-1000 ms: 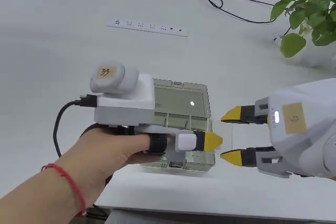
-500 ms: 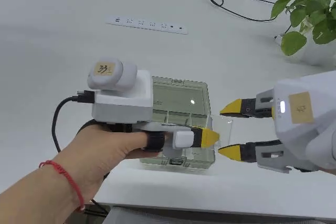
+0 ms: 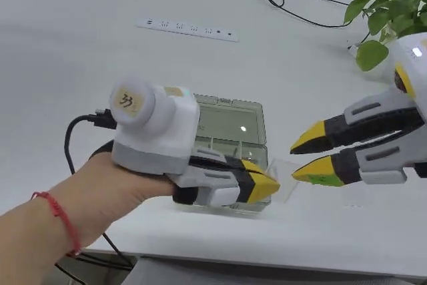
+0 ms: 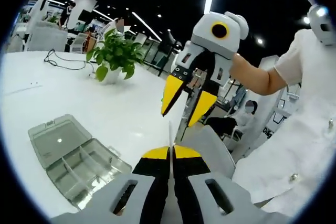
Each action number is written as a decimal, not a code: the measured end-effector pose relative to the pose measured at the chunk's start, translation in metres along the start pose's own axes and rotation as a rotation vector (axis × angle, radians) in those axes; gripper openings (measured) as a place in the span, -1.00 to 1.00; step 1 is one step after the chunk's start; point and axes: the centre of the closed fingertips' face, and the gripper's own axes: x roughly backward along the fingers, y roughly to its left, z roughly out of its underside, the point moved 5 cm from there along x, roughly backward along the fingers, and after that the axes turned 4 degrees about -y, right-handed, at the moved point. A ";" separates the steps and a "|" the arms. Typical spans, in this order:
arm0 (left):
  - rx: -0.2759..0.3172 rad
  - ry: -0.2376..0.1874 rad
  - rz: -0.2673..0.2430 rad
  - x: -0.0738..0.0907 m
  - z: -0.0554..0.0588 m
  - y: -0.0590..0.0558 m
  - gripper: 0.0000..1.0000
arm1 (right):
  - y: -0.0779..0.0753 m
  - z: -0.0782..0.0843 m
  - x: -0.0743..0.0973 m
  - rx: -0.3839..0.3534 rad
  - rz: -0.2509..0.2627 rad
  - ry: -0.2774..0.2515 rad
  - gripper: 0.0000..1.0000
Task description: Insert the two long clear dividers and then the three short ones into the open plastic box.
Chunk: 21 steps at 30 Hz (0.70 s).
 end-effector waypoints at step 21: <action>-0.165 -0.024 0.088 0.006 -0.005 -0.012 -1.00 | 0.011 -0.003 -0.015 -0.030 -0.243 0.004 -0.90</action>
